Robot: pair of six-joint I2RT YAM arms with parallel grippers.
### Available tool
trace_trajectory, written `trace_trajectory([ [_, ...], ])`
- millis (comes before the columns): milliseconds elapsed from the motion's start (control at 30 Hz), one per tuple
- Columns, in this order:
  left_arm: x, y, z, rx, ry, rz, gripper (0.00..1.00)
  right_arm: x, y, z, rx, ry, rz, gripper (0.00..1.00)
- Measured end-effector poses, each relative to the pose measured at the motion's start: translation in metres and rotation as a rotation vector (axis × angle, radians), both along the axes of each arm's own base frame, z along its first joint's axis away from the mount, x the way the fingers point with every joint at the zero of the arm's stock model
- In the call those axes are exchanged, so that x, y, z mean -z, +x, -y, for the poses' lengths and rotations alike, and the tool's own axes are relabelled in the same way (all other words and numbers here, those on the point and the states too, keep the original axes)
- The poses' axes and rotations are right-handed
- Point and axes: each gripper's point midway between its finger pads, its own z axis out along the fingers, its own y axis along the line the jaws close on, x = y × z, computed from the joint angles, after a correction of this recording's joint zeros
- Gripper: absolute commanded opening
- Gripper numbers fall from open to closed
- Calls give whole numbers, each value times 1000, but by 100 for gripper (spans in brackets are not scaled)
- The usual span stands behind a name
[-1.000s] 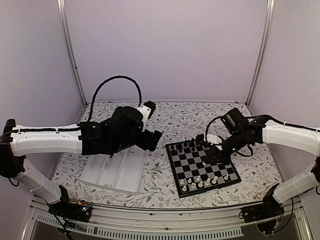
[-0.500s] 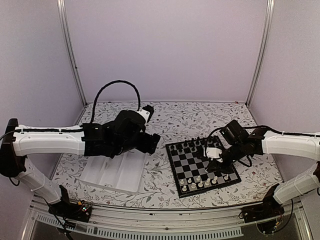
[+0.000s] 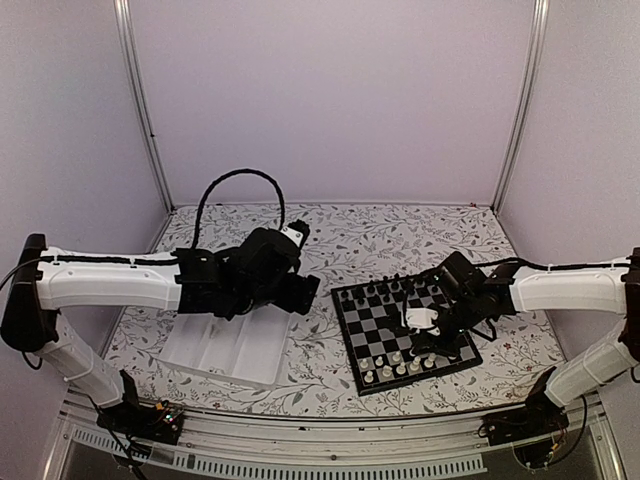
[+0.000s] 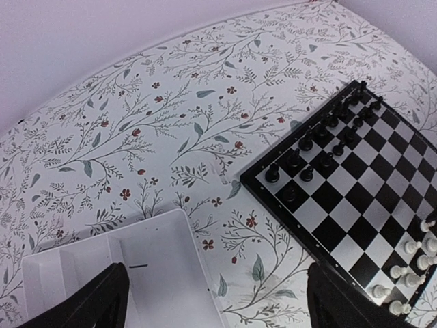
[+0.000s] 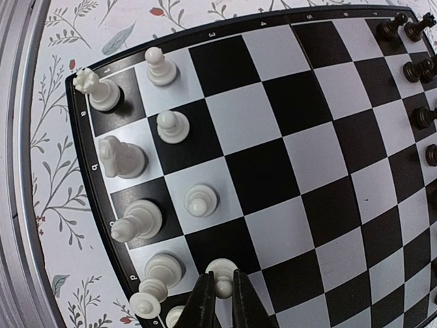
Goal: Set up the chess pieces on the board
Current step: Place the chess piece on the chessboard.
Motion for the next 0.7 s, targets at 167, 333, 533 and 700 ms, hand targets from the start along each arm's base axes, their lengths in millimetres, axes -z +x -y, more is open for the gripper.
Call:
trace_trajectory([
  [167,3,0,-1,-3,14,-4,92,3,-1,-1,-5,-5,-7,12],
  [333,5,0,-1,-7,16,-10,92,8,-3,-2,-9,-15,-18,14],
  [533,6,0,-1,-9,18,-13,92,11,-5,-2,-14,-23,-28,19],
  [700,8,0,-1,-9,22,-15,92,12,-5,-2,-11,-24,-31,20],
])
